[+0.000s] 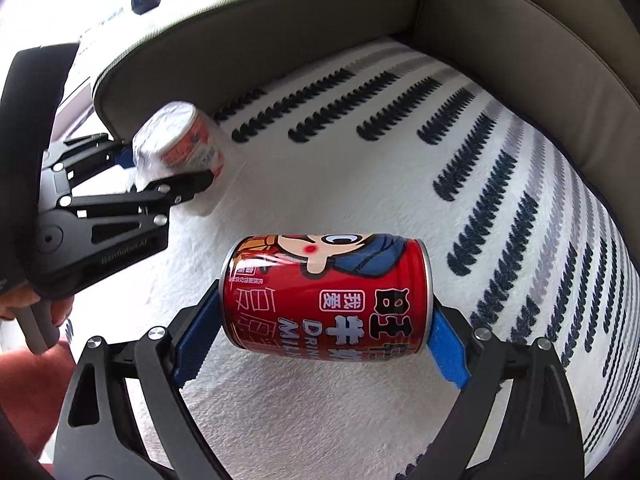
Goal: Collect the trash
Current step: 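Carry the red can and wrapped cup with both tools to the grey bin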
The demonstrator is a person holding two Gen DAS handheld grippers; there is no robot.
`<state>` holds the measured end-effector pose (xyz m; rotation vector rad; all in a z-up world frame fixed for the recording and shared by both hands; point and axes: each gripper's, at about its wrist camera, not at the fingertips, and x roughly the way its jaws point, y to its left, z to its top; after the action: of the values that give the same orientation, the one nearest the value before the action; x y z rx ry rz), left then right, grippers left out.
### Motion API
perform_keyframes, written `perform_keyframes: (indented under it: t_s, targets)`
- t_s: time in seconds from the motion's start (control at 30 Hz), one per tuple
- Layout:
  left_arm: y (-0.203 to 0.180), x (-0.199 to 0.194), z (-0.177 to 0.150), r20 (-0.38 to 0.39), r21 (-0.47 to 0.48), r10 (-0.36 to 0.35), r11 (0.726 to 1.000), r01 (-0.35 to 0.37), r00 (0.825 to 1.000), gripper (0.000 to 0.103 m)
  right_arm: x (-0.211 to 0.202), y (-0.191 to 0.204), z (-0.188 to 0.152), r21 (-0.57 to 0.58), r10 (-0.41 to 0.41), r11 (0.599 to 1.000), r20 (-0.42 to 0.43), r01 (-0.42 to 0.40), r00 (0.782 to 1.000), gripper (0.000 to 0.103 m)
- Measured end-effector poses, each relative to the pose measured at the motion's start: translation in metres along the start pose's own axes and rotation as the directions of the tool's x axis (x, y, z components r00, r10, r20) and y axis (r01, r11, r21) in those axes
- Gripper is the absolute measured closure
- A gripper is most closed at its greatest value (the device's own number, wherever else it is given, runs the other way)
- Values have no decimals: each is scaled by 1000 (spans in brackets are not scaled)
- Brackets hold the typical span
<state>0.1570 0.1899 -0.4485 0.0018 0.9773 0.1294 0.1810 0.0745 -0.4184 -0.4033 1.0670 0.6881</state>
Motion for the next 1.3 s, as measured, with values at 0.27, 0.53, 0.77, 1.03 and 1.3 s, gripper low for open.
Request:
perform_keyframes:
  t_s: [0.27,0.53,0.77,1.03,1.3]
  targets:
    - [5,-32,0,5,-6,-8,1000,8,1000,58,-17,2,5,28,1,1000,10,-1,1000,16]
    - [19,-87,-4,5,6,-27,1000,27,1000,58,-47,19,12,56,4,998,21,-5,1000,16]
    - [48,-135,-7,6,-15,-36,999,37,999,58,-78,50,25,74,16,997,24,-18,1000,16]
    - [97,-195,0,-1,-21,-20,1000,20,1000,58,-124,104,52,80,42,996,46,-46,998,16]
    - [159,-254,9,19,-75,4,997,-2,1000,58,-162,167,98,21,88,996,70,-90,994,16]
